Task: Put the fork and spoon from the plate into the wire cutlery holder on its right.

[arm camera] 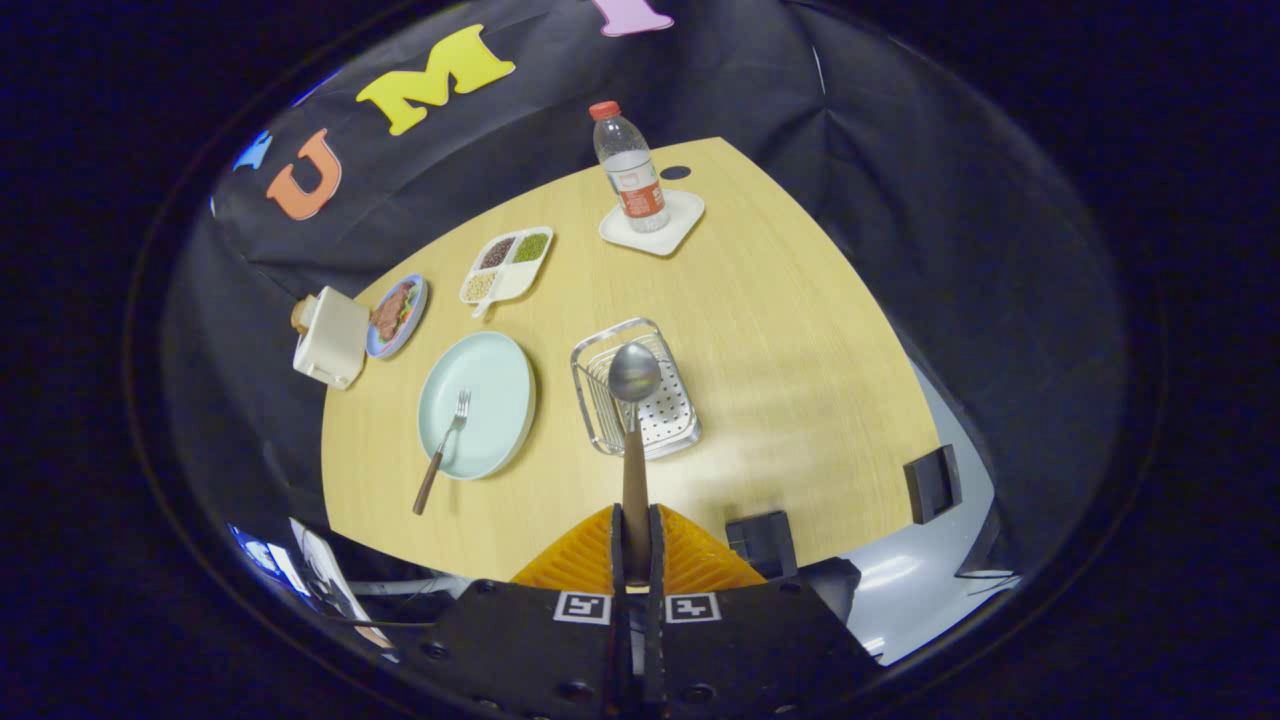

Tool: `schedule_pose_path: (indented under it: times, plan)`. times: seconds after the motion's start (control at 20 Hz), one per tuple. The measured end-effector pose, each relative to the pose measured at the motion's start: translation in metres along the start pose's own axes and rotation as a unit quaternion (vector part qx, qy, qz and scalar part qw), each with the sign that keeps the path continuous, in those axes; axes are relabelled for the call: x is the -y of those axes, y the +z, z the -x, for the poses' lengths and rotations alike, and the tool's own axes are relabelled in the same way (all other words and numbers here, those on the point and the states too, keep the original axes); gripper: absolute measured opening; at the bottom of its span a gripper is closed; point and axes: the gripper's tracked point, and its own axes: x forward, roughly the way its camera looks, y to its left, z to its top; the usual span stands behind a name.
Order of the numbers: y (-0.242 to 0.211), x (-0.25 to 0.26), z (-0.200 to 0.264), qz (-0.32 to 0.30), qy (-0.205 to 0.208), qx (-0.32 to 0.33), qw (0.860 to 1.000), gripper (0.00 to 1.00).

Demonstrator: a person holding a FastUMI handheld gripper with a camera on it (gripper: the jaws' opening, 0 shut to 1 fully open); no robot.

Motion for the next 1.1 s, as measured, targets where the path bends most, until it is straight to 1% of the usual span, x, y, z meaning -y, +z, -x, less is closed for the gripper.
schedule_pose_path:
  times: [0.05,0.1,0.15,0.25,0.3,0.4,0.45,0.6,0.7,0.85,1.1]
  plan:
    - [0.004,-0.005,0.002,-0.002,0.006,0.003,1.000,0.08]
    - [0.006,-0.008,0.001,-0.004,0.010,0.008,1.000,0.13]
    - [0.011,-0.011,0.003,-0.011,0.016,0.015,1.000,0.13]
    - [0.015,-0.019,0.008,-0.011,0.024,0.030,0.999,0.41]
    - [0.018,-0.029,0.008,-0.002,0.033,0.046,0.998,0.56]
    - [0.021,-0.042,0.014,0.016,0.033,0.072,0.997,0.84]
    - [0.020,-0.052,0.017,0.025,0.032,0.082,0.996,0.88]
    - [0.007,-0.092,0.019,0.047,0.046,0.093,0.993,0.89]
    - [-0.006,-0.125,0.009,0.061,0.061,0.088,0.992,0.90]
    - [-0.032,-0.165,-0.017,0.067,0.075,0.061,0.993,0.90]
    - [-0.061,-0.221,-0.067,0.066,0.073,0.024,0.995,0.90]
